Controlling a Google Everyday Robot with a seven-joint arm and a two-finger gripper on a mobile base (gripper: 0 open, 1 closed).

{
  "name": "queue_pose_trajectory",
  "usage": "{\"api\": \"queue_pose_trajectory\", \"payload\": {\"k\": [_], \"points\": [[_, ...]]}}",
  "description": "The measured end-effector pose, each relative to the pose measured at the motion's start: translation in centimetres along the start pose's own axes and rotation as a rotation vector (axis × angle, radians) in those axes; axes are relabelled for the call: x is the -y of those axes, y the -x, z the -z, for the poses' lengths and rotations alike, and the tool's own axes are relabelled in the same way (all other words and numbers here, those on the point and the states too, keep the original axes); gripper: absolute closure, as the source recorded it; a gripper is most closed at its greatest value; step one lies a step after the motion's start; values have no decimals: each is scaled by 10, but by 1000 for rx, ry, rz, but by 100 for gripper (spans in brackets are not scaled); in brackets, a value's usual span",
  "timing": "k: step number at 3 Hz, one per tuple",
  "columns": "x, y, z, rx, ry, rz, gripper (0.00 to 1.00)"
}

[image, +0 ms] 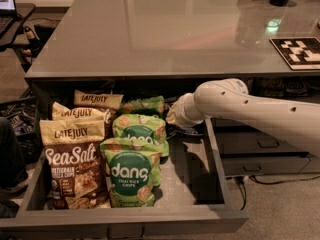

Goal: Pick blue chip bag from top drawer and place on counter

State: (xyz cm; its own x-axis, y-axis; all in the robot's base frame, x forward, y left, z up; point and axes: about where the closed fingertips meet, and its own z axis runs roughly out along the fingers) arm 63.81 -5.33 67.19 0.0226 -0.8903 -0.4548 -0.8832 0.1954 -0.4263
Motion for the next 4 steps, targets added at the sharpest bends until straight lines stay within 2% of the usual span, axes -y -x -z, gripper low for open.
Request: {"api": "queue_pose_trajectory", "payload": {"k": [1, 2, 4], "points": [[-1, 0, 0, 0, 0, 1, 100], [-1, 0, 0, 1, 0, 1, 82], [-1, 0, 0, 1, 0, 1, 36]]}}
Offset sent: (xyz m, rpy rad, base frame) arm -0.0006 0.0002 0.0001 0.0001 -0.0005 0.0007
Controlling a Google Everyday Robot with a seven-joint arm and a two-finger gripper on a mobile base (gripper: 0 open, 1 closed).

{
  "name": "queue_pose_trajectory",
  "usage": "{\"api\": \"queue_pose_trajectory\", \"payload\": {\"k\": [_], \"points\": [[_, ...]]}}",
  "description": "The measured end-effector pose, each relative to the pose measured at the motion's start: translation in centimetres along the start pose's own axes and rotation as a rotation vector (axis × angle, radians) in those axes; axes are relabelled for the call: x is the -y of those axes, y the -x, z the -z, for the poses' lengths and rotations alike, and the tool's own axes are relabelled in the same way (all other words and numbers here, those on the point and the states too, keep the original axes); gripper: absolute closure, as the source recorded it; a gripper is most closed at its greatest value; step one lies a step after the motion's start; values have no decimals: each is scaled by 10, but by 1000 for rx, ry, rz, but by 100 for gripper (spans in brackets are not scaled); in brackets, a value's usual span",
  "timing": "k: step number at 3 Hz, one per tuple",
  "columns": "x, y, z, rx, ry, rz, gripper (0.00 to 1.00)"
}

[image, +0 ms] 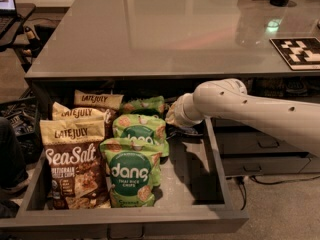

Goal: Pick blue chip bag from top drawer and place on counter

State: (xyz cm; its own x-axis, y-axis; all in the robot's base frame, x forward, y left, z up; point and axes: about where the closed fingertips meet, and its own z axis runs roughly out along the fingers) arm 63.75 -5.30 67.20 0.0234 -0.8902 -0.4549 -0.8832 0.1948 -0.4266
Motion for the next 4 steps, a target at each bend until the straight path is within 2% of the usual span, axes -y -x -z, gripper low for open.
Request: {"api": "queue_pose_trajectory", "payload": {"k": [1, 2, 3, 4], "points": [[0, 0, 0, 0, 0, 0, 13], [0, 0, 0, 0, 0, 0, 0], [0, 0, 0, 0, 0, 0, 0], [3, -10, -6, -21, -5, 27, 0]]}}
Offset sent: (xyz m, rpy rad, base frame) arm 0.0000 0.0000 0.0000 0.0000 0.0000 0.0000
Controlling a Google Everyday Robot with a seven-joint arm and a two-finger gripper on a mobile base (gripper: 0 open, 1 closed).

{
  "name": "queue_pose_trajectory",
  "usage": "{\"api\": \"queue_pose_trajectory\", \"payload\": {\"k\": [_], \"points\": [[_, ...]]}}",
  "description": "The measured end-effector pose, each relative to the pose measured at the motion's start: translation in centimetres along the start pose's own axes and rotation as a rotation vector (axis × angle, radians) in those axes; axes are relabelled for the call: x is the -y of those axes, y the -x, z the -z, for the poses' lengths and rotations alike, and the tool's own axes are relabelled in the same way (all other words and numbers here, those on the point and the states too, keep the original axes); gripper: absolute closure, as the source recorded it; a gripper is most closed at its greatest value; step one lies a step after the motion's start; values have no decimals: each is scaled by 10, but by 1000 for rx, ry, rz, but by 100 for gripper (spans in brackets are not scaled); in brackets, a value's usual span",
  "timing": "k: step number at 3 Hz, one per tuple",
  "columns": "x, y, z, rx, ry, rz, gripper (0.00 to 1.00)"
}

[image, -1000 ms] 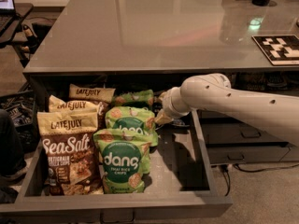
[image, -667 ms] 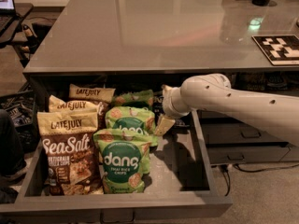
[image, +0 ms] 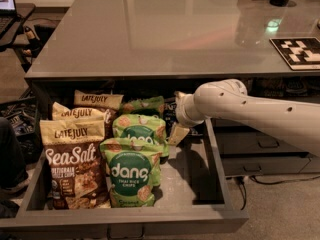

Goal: Pick blue chip bag from top drawer and place on counter

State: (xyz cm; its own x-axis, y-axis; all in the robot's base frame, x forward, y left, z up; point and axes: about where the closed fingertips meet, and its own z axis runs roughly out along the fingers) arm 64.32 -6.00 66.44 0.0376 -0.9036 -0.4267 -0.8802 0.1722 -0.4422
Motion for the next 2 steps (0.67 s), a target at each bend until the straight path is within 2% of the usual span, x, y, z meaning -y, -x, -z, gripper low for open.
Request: {"api": "queue_pose_trajectory", "payload": {"k": [2], "points": [[5, -6, -18, -18, 1, 61, 0]]}}
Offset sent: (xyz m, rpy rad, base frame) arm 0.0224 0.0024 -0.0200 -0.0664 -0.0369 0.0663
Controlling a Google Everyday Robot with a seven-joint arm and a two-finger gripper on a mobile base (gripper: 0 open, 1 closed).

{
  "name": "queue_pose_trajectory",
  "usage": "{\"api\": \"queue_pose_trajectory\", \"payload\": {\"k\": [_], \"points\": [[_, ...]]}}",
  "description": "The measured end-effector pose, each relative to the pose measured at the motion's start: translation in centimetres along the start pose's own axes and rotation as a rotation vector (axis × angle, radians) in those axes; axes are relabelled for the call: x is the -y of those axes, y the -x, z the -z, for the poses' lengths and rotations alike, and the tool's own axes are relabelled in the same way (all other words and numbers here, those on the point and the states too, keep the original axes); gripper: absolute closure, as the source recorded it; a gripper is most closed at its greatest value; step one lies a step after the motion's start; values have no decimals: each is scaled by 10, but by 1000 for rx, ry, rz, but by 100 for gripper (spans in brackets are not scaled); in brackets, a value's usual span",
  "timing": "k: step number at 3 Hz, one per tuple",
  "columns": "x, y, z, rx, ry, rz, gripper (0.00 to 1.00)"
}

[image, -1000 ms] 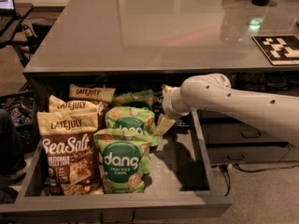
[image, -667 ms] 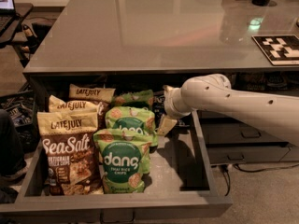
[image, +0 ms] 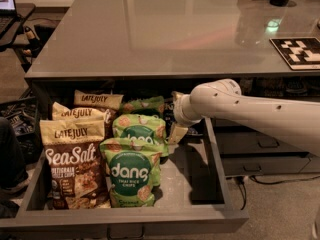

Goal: Pick blue chip bag from top drawer and place on counter

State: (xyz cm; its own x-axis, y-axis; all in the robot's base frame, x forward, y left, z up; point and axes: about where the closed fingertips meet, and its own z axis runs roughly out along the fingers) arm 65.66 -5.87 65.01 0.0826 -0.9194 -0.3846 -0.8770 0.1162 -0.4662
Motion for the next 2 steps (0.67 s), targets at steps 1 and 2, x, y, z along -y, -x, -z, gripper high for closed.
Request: {"api": "queue_pose_trajectory", "payload": {"k": [1, 2], "points": [[1, -2, -8, -3, 5, 16, 0], [-8, -8, -14, -5, 27, 3, 0]]}}
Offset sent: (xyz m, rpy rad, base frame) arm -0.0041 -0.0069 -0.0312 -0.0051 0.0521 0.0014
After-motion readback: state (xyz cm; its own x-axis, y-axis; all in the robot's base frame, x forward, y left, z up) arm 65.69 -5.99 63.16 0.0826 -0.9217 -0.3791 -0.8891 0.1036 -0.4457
